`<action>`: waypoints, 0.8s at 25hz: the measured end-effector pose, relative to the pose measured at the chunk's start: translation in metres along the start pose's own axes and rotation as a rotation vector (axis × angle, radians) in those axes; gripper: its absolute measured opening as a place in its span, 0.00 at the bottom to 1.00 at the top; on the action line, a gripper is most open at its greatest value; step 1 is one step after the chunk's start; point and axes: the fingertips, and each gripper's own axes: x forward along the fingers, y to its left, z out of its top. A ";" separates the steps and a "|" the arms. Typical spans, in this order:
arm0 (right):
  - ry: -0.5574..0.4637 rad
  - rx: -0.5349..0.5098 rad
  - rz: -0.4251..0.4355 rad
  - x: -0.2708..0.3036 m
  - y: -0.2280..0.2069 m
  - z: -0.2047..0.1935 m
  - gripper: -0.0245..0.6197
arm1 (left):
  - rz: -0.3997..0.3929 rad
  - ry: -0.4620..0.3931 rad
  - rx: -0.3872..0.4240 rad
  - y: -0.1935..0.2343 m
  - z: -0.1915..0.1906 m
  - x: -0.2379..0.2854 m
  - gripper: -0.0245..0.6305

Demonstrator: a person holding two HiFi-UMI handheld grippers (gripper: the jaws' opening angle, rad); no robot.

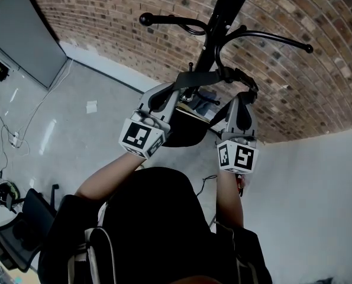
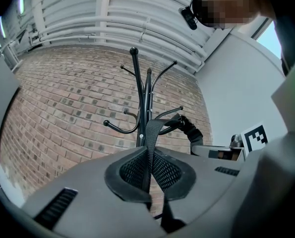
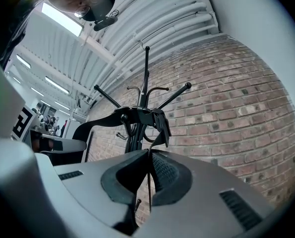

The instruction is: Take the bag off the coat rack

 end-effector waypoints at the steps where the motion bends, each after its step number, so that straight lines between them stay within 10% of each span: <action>1: -0.005 -0.002 0.000 -0.001 0.000 0.003 0.07 | 0.006 -0.003 -0.008 0.000 0.003 -0.002 0.07; 20: -0.029 -0.002 -0.019 -0.041 0.009 0.024 0.07 | 0.066 -0.038 -0.072 0.010 0.023 -0.048 0.07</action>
